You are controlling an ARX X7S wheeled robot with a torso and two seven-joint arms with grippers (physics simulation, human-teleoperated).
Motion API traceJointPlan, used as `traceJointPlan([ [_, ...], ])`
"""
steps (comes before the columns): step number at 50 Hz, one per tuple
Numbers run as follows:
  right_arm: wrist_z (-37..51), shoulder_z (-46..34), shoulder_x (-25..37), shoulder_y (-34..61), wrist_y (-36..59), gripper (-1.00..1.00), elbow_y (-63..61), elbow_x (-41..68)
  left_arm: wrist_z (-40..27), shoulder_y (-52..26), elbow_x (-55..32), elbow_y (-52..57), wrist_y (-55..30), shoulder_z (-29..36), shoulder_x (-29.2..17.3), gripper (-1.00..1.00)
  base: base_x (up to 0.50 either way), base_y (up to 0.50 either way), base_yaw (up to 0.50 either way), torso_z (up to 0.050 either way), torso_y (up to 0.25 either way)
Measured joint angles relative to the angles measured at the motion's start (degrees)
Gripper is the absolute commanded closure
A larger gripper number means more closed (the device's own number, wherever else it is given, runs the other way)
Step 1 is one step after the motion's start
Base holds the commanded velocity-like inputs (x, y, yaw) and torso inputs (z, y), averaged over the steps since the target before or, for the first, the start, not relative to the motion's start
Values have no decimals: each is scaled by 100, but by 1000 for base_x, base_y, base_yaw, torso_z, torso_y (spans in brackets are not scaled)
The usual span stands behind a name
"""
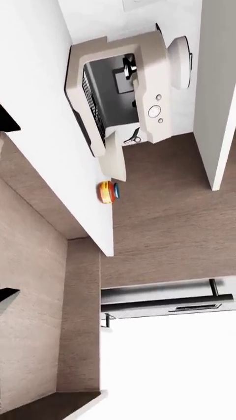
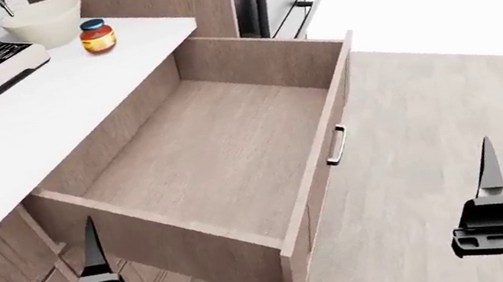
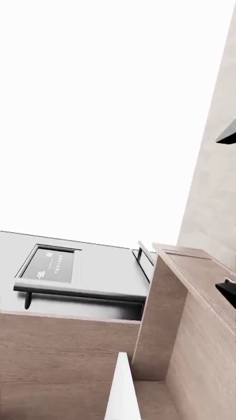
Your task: Close the left drawer.
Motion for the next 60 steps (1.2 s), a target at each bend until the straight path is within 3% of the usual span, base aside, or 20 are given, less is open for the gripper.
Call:
traceJointPlan([
  [12, 0, -3, 34, 13, 32, -100, 0, 28, -16, 21, 4, -2, 27, 9, -14, -100, 0, 0, -375, 0, 0],
  [28, 0, 1072, 18, -728, 450, -100, 0, 473, -41, -14, 0, -5, 20, 39, -26, -100, 4, -2, 0, 0, 0],
  [50, 0, 2035, -97, -1631, 629, -100, 0, 583, -53, -47, 27, -24, 21, 97, -39, -100, 435, -242, 0, 0, 0],
  [60, -2, 2580, -154, -2105, 816, -100, 1, 595, -65, -48, 58, -32, 18, 130, -39, -100, 28, -30, 0, 0, 1],
])
